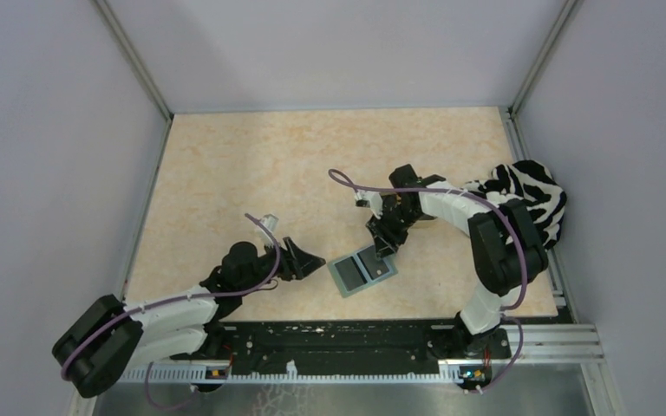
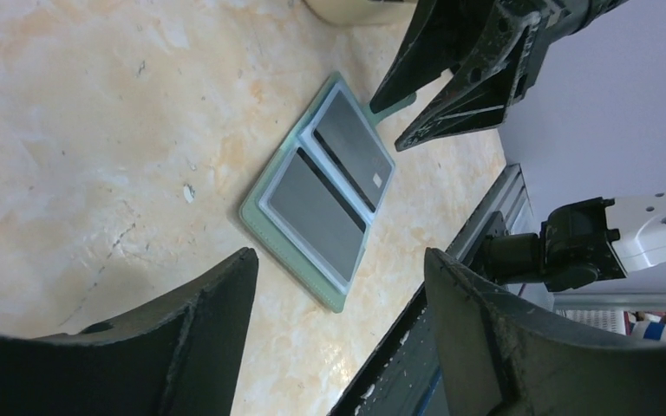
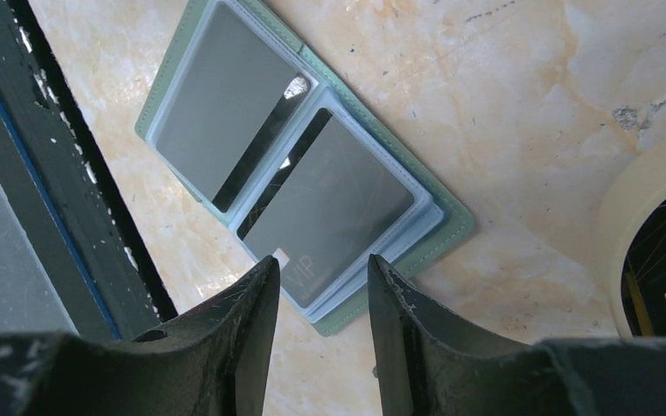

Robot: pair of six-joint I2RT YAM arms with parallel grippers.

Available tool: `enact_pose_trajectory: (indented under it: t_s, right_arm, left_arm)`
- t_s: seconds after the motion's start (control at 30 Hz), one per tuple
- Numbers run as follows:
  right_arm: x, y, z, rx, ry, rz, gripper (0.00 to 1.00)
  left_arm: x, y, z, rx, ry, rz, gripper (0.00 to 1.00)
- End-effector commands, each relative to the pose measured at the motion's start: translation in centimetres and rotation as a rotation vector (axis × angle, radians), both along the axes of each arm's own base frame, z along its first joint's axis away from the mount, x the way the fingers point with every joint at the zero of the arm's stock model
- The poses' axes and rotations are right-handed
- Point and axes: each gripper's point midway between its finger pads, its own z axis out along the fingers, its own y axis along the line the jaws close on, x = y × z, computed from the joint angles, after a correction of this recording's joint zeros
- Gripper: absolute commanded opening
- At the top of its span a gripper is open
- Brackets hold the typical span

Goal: Put the credit cards into the card holder
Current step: Insert the credit card into the card holder.

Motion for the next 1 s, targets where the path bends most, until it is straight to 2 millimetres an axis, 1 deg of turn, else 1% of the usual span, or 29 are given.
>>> enact_pose_trajectory:
  t_s: [0.0, 0.03, 0.1, 0.23, 0.33, 0.5, 0.63, 0.97]
  right_arm:
    - [1.3, 0.4, 0.6, -0.004, -0.001, -0.043, 0.42]
    - [1.3, 0.4, 0.5, -0.008, 0.003, -0.046, 0.42]
    - [1.3, 0.3, 0.3, -0.013, 0.012, -0.053, 0.41]
    - [1.3, 0.3, -0.1, -0.027, 0.026, -0.061, 0.41]
    - [1.2, 0.2, -0.4, -0.035, 0.039, -0.066, 0.41]
    - [1.0, 0.3, -0.8, -0.048, 0.063, -0.071, 0.4]
    - [0.8, 0.4, -1.0, -0.049, 0.084, -0.071, 0.39]
    - [0.3, 1.7, 0.2, 0.025, 0.144, -0.078, 0.36]
  left_arm:
    - [-0.2, -1.5, 0.8, -0.033, 0.028, -0.067, 0.74]
    - [-0.2, -1.7, 0.4, -0.021, 0.045, -0.074, 0.73]
    - [-0.2, -2.0, -0.7, 0.012, 0.087, -0.089, 0.67]
    - [-0.3, -2.5, -2.3, 0.061, 0.152, -0.111, 0.55]
    - [-0.3, -2.8, -3.2, 0.086, 0.193, -0.121, 0.51]
    - [-0.3, -2.9, -4.3, 0.12, 0.236, -0.124, 0.49]
    - [-0.4, -3.0, -4.5, 0.13, 0.248, -0.132, 0.46]
    - [-0.6, -3.7, -5.2, 0.133, 0.281, -0.168, 0.45]
